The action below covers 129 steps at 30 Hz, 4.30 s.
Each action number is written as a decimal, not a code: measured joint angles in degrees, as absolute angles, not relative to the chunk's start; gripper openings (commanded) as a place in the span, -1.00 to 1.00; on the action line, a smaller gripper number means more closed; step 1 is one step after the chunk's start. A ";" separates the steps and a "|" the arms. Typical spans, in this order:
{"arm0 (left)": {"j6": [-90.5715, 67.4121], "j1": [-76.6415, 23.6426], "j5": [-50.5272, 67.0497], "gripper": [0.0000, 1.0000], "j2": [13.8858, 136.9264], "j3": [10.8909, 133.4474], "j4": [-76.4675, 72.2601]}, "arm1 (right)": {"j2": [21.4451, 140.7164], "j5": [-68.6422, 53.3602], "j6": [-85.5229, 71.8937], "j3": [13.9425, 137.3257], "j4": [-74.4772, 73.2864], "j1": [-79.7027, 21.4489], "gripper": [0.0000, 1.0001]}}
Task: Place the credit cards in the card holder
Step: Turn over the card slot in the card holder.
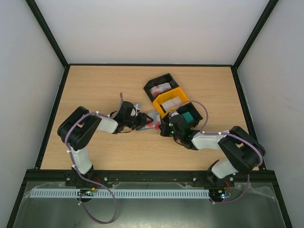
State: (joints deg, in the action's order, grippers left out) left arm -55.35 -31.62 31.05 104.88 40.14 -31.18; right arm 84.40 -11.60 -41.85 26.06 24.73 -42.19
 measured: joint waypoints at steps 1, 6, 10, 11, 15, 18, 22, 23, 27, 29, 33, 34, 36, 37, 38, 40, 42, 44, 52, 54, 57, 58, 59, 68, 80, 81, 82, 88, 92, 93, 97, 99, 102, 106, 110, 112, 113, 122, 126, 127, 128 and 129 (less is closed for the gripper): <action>-55.05 -31.66 31.07 0.12 104.88 40.53 -30.74 | 84.53 -11.62 -41.89 26.06 24.82 -42.15 -0.96; -53.43 -32.03 30.39 0.33 104.07 41.71 -28.53 | 85.10 -11.73 -42.24 26.06 25.26 -41.95 -0.96; -52.42 -32.86 29.28 0.47 103.42 42.92 -25.67 | 85.36 -11.86 -42.30 26.06 25.63 -41.95 -0.96; -52.10 -33.04 28.88 0.50 103.26 43.33 -24.80 | 85.36 -11.86 -42.30 26.06 25.63 -41.95 -0.96; -51.31 -33.91 26.98 0.62 102.65 44.49 -21.96 | 85.52 -11.92 -42.30 26.06 25.80 -41.95 -0.96; -51.13 -34.28 25.82 0.69 101.75 44.75 -20.32 | 85.73 -12.03 -42.30 26.06 26.06 -41.93 -0.96; -51.37 -34.33 24.36 0.75 100.36 44.75 -18.00 | 86.02 -12.16 -42.33 26.06 26.22 -41.93 -0.96; -51.46 -34.33 23.97 0.76 100.05 44.75 -17.52 | 86.08 -12.19 -42.37 26.06 26.26 -41.93 -0.96; -51.96 -34.33 22.79 0.78 99.15 44.73 -16.03 | 86.50 -12.75 -42.50 26.06 26.68 -41.80 -0.96; -52.27 -34.33 22.33 0.77 99.04 44.75 -15.62 | 86.72 -13.23 -42.48 26.06 26.98 -41.67 -0.96; -52.58 -34.39 21.10 0.77 99.02 45.32 -14.20 | 87.18 -14.33 -42.46 26.06 27.66 -41.52 -0.96; -52.58 -34.44 20.67 0.78 98.98 45.50 -13.72 | 87.33 -14.72 -42.44 26.09 27.77 -41.47 -0.96; -52.56 -34.48 19.81 0.80 98.74 45.82 -12.53 | 87.64 -15.46 -42.44 26.09 27.99 -41.41 -0.96; -52.53 -34.48 19.42 0.80 98.45 45.87 -11.92 | 87.88 -15.81 -42.44 26.11 28.21 -41.34 -0.96; -52.51 -34.48 18.92 0.81 98.10 45.87 -11.22 | 88.18 -16.16 -42.46 26.17 28.36 -41.28 -0.96; -52.49 -34.48 18.13 0.81 97.51 45.87 -10.15 | 88.82 -16.58 -42.46 26.33 28.75 -41.15 -0.96; -52.42 -34.48 17.61 0.81 96.99 45.87 -9.10 | 89.58 -17.06 -42.48 26.59 29.08 -40.88 -0.96; -52.29 -34.48 17.02 0.81 96.55 45.87 -8.14 | 90.08 -17.32 -42.48 26.74 29.17 -40.66 -0.96; -52.29 -34.48 14.72 0.80 95.39 45.87 -6.09 | 91.02 -17.72 -42.48 27.29 29.21 -40.27 -0.96; -52.29 -34.50 14.33 0.78 95.22 45.87 -5.61 | 91.33 -17.89 -42.48 27.49 29.21 -40.16 -0.96; -52.31 -34.79 13.87 0.71 95.22 45.87 -5.26 | 91.68 -18.04 -42.46 27.70 29.26 -40.10 -0.96; -52.34 -34.87 13.82 0.69 95.22 45.87 -5.21 | 91.74 -18.09 -42.46 27.79 29.26 -40.07 -0.96; -52.36 -35.03 13.72 0.66 95.22 45.87 -5.17 | 91.83 -18.13 -42.46 27.83 29.28 -40.07 -0.96; -52.51 -36.10 13.76 0.52 97.30 47.27 -4.95 | 92.75 -18.52 -42.46 28.45 29.69 -40.07 -0.96; -51.48 -37.01 12.29 0.64 98.04 48.82 -2.87 | 92.75 -18.06 -43.18 30.37 27.14 -40.07 -0.96; -51.44 -37.21 11.90 0.65 97.78 48.82 -2.42 | 92.75 -17.98 -43.55 30.87 26.41 -40.07 -0.96; -51.42 -37.43 11.60 0.66 97.49 48.82 -1.91 | 92.75 -17.89 -43.97 31.40 25.65 -40.07 -0.96; -51.44 -38.06 9.85 0.67 96.55 48.82 -0.34 | 92.75 -17.65 -46.63 33.98 21.19 -40.05 -0.96; -51.57 -38.11 9.76 0.60 96.55 48.82 -0.30 | 93.71 -18.41 -48.25 35.94 19.84 -40.03 -0.96; -51.64 -38.11 9.74 0.60 96.55 48.82 -0.25 | 94.17 -18.63 -48.71 36.32 19.73 -40.01 -0.96; -51.88 -38.11 9.47 0.58 96.55 48.82 -0.21 | 95.53 -19.73 -50.37 37.47 19.46 -39.90 -0.96; -51.99 -38.11 9.30 0.56 96.57 48.82 -0.23 | 95.90 -20.21 -51.11 37.98 19.38 -39.86 -0.96; -52.18 -38.17 8.75 0.55 96.64 48.82 -0.23 | 96.40 -20.64 -52.07 38.83 18.74 -39.81 -0.96; -52.56 -38.24 7.92 0.54 96.66 48.82 -0.23 | 96.55 -20.75 -52.99 40.18 17.45 -39.81 -0.96; -52.99 -38.24 7.05 0.58 96.66 48.82 -0.23 | 96.62 -20.71 -53.21 41.67 15.18 -39.81 -0.96; -53.36 -38.24 6.57 0.59 96.66 48.82 -0.25 | 96.88 -20.69 -53.34 42.39 14.17 -39.81 -0.96; -53.54 -38.26 6.33 0.59 96.64 48.82 -0.27 | 96.99 -20.71 -53.47 42.65 13.78 -39.81 -0.96; -55.90 -38.30 5.80 0.28 97.10 48.80 -0.56 | 97.62 -20.99 -55.99 43.66 12.56 -39.81 -0.96; -56.23 -38.30 5.98 0.17 97.89 48.82 -1.02 | 97.62 -21.34 -56.23 43.68 12.60 -39.81 -0.96; -56.29 -38.30 5.98 0.15 98.08 48.84 -1.17 | 97.62 -21.56 -56.25 43.68 12.62 -39.81 -0.96; -56.40 -38.28 5.98 0.13 98.35 48.93 -1.39 | 97.62 -21.76 -56.27 43.68 12.64 -39.77 -0.96; -56.40 -38.28 5.98 0.12 98.52 49.06 -1.45 | 97.65 -21.96 -56.36 43.68 12.64 -39.75 -0.96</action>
